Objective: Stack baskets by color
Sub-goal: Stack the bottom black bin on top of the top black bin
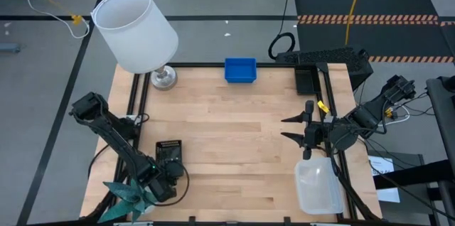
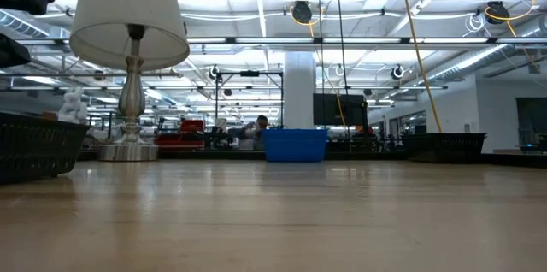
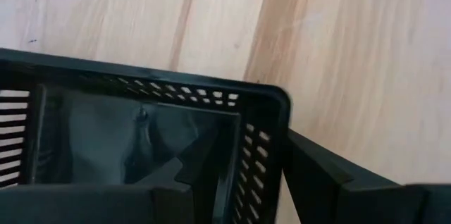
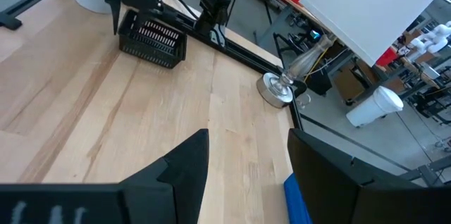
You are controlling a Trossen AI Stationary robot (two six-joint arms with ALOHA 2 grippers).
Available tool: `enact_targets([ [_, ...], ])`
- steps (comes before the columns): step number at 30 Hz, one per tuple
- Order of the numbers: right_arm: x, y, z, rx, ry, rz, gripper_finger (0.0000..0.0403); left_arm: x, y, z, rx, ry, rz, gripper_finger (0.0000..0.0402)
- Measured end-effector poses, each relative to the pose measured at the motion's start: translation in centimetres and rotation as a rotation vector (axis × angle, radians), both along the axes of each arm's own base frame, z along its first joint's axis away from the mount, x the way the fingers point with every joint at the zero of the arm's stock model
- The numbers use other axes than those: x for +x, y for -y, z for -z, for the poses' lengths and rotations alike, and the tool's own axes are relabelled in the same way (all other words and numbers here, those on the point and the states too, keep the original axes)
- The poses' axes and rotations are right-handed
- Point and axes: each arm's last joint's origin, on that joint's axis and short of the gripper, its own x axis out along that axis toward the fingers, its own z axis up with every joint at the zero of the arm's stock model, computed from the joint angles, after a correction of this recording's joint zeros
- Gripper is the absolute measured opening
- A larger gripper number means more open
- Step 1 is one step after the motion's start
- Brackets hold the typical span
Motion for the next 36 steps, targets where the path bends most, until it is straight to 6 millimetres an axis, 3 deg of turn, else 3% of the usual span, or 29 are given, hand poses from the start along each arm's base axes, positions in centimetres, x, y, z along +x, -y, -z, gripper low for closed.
enact_targets([
  [6, 0.0, 0.0, 0.0, 0.000, 0.000, 0.000, 0.0187, 0.2, -0.8, 0.5, 0.026, -0.016, 0.005, 0.0125],
  [13, 0.0, 0.0, 0.0, 0.003, 0.004, 0.001, 0.0187, 2.1, -2.5, 0.2, 0.071, -0.009, 0.064, 0.0013],
  [18, 0.3, 0.1, -0.3, 0.024, 0.037, 0.016, 0.0187, 5.8, -5.1, -0.8, 0.097, 0.105, 0.124, 0.0013],
  [24, 0.7, 0.5, -0.3, 0.040, 0.047, 0.052, 0.0187, 10.3, -10.3, -1.9, 0.111, 0.287, 0.104, 0.0008],
  [31, 2.7, 0.6, 0.8, 0.029, -0.006, 0.124, 0.0187, 11.7, -15.1, -1.8, 0.158, 0.287, -0.006, 0.0023],
  [36, 4.3, 0.8, 2.0, -0.019, -0.063, 0.161, 0.0187, 12.1, -15.5, -0.6, 0.124, 0.248, 0.011, 0.0032],
])
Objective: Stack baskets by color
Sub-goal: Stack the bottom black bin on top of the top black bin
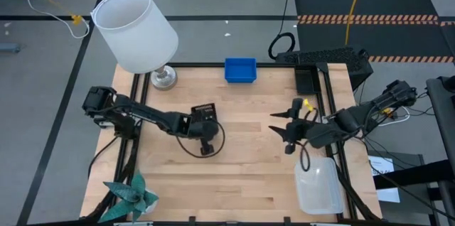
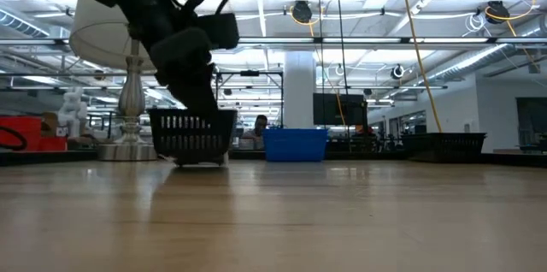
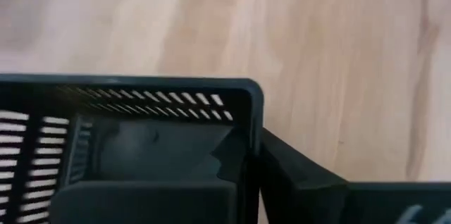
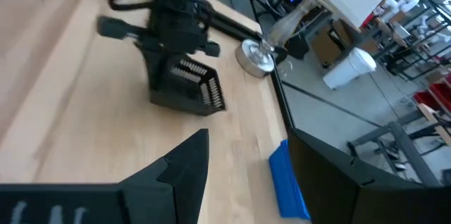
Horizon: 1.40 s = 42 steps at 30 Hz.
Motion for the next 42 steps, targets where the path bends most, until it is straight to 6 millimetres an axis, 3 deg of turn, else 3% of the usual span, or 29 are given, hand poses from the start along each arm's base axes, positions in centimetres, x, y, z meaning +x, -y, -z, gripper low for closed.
enact_targets([
  [8, 1.2, 0.3, 0.8, -0.041, -0.043, 0.020, 0.0187, -0.1, 0.8, 1.2, -0.013, -0.059, 0.003, 0.0124],
  [13, 1.2, 0.3, 0.7, -0.038, -0.039, 0.023, 0.0187, -1.7, 1.7, -0.6, -0.003, -0.094, -0.003, 0.0175],
  [18, 1.2, 0.2, 0.8, -0.020, -0.046, -0.010, 0.0187, -3.9, 2.8, -1.4, 0.069, -0.181, -0.017, 0.0190],
  [22, 1.3, 0.1, 0.7, 0.003, -0.048, -0.046, 0.0187, -4.2, 3.7, -1.1, 0.088, -0.183, 0.034, 0.0176],
  [31, 1.3, 0.1, 0.7, 0.001, -0.044, -0.048, 0.0187, -4.2, 3.1, 0.7, 0.198, -0.190, 0.047, 0.0120],
  [39, 1.4, 0.0, 0.5, 0.000, -0.024, -0.054, 0.0187, -3.6, 2.8, 0.5, 0.190, -0.150, 0.061, 0.0018],
  [42, 1.5, 0.0, 0.4, 0.009, -0.011, -0.051, 0.0187, -3.3, 2.8, 0.6, 0.188, -0.128, 0.059, 0.0014],
])
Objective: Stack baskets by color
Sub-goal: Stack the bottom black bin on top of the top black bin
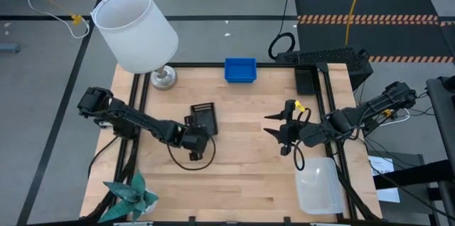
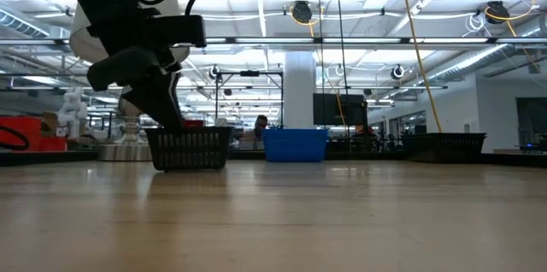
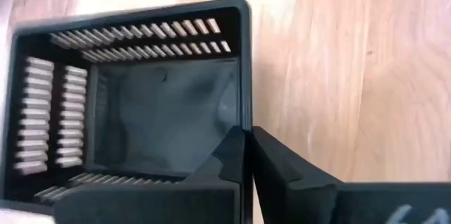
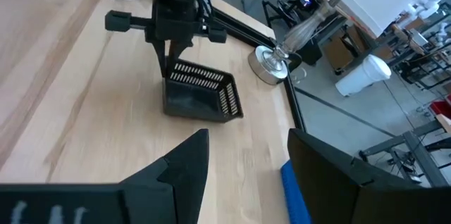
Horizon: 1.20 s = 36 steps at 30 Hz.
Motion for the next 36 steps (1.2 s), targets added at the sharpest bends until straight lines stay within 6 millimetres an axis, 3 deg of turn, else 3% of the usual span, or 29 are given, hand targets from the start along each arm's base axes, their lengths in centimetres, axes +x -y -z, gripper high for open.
enact_targets([
  [6, 0.3, -0.1, 0.0, 0.015, 0.014, 0.010, 0.0187, 1.1, -0.3, -1.5, 0.044, 0.076, 0.006, 0.0008],
  [12, 2.7, 0.5, 0.7, 0.066, 0.090, 0.135, 0.0187, 4.0, -1.2, -7.0, 0.124, 0.168, 0.046, 0.0009],
  [17, 5.0, 0.8, 2.4, 0.065, 0.034, 0.089, 0.0187, 5.8, -2.3, -11.6, 0.217, 0.247, 0.093, 0.0005],
  [20, 6.0, 1.0, 2.9, 0.064, 0.040, 0.096, 0.0187, 6.4, -2.9, -13.5, 0.262, 0.277, 0.124, 0.0005],
  [24, 6.5, 1.1, 2.6, 0.017, 0.105, 0.160, 0.0187, 6.7, -4.2, -14.6, 0.323, 0.267, 0.153, 0.0004],
  [30, 5.7, 1.2, 1.7, 0.031, 0.135, 0.174, 0.0187, 7.0, -6.9, -15.1, 0.363, 0.261, 0.119, 0.0004],
  [36, 5.4, 1.2, 1.7, 0.063, 0.124, 0.158, 0.0188, 9.4, -6.4, -12.4, 0.460, 0.199, 0.180, 0.0004],
])
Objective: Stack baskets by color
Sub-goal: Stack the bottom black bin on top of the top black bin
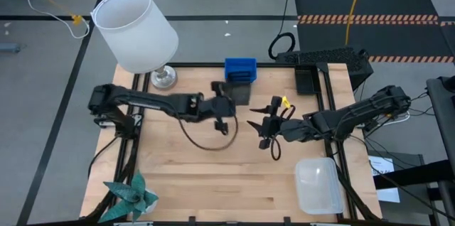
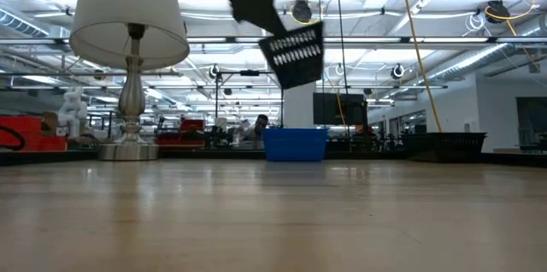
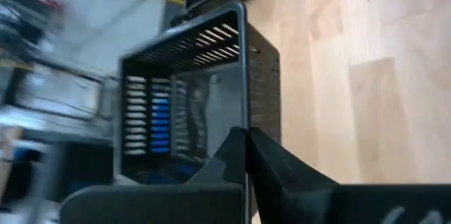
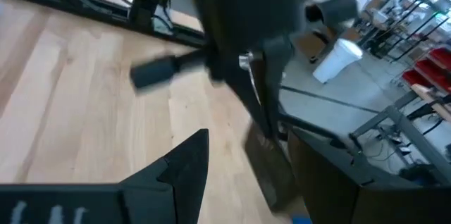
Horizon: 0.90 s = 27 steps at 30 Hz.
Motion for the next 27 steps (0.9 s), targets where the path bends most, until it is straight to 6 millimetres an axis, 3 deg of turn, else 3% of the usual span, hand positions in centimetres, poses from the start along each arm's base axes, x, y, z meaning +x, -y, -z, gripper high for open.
enact_targets([
  [3, 0.0, 0.3, 0.4, 0.016, -0.035, 0.001, 0.0188, 1.5, 0.7, 1.6, 0.117, -0.025, 0.001, 0.0004],
  [8, -0.3, 1.4, 1.3, 0.000, -0.135, 0.047, 0.0188, 2.9, 1.5, 2.3, 0.223, 0.010, 0.005, 0.0008],
  [19, -0.4, 2.8, 1.7, -0.023, -0.194, 0.087, 0.0185, 3.1, 2.8, 1.9, 0.271, 0.030, 0.054, 0.0006],
  [27, 0.0, 2.9, 2.1, -0.069, -0.228, 0.074, 0.0137, 3.1, 3.1, 1.9, 0.285, 0.017, 0.073, 0.0008],
])
